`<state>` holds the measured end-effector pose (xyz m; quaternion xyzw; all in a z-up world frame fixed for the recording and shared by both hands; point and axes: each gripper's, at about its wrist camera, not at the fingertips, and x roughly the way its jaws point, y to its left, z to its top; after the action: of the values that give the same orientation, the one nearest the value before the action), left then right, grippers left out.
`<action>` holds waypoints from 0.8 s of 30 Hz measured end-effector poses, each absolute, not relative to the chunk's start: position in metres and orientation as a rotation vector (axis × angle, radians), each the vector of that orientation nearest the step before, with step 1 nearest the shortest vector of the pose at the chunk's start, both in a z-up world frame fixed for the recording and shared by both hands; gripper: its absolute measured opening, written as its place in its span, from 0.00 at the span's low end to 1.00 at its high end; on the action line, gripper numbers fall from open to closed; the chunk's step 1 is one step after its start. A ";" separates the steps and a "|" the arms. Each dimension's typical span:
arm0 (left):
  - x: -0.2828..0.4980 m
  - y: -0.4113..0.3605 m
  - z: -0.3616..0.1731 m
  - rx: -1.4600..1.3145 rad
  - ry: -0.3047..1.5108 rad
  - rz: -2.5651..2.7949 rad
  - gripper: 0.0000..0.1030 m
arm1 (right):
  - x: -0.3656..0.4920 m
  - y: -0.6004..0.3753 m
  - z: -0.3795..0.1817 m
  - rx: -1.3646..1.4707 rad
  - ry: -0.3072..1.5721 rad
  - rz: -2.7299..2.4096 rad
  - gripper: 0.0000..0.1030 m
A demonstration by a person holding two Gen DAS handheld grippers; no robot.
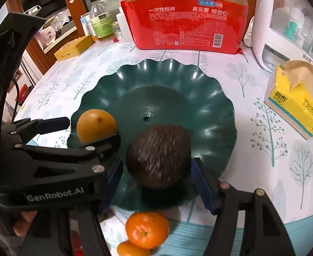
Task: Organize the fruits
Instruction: 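Lift and carry the avocado and large orange onto the green plate with both grippers, then open both grippers and pull them back from the green plate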
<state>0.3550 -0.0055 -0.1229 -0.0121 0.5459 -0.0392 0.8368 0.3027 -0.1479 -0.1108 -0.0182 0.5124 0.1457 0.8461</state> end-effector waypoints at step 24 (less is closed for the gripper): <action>0.237 0.011 0.024 0.001 0.935 -0.080 0.99 | 0.210 -0.170 0.008 -0.064 0.933 0.166 0.65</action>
<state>0.2374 0.0111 0.0241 0.0005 0.4505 -0.0384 0.8919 0.2102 -0.1696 0.0080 -0.0307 0.4493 0.0797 0.8893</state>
